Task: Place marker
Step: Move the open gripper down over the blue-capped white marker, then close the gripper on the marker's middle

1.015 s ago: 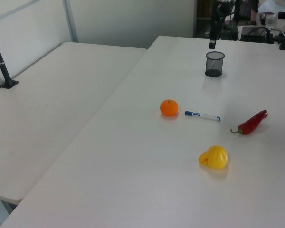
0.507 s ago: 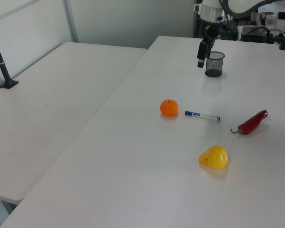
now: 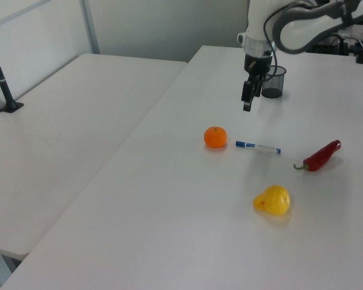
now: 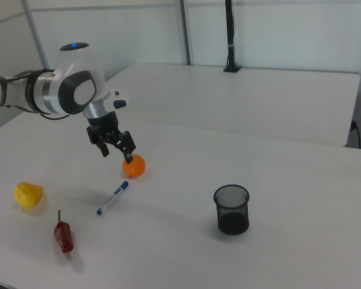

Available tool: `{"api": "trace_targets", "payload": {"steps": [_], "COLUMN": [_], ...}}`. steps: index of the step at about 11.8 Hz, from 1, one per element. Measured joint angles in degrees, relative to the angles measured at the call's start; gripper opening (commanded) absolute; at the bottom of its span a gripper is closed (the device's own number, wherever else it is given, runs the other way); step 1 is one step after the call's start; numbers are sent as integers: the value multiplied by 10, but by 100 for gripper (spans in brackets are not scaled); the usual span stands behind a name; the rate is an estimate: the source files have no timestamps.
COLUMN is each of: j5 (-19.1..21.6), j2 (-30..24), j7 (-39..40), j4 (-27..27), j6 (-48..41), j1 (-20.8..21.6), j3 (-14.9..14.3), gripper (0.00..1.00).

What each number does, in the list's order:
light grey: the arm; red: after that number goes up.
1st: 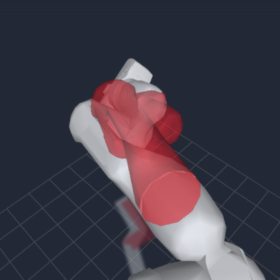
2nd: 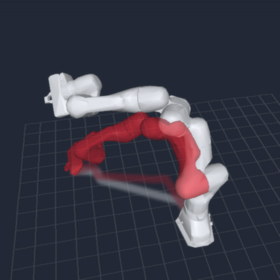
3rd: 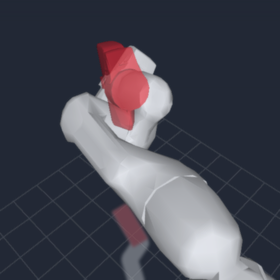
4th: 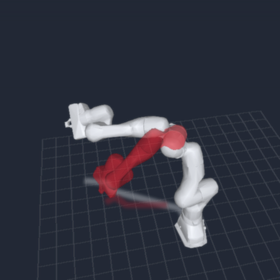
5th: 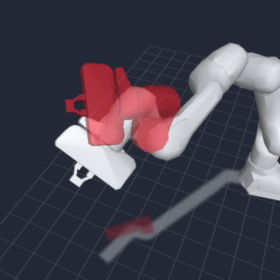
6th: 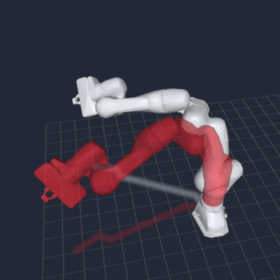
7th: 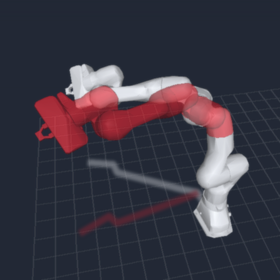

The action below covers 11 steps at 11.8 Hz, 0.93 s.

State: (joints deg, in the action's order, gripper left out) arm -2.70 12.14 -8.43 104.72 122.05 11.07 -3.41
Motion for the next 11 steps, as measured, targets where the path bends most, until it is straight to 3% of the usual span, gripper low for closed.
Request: {"api": "trace_targets", "payload": {"steps": [3,11], "j5": [-44,-67], "j2": [43,95], "j7": [-50,-61], "j4": [2,11], "j6": [31,74], "j1": [5,5], "j3": [14,29], "gripper": [96,70]}}
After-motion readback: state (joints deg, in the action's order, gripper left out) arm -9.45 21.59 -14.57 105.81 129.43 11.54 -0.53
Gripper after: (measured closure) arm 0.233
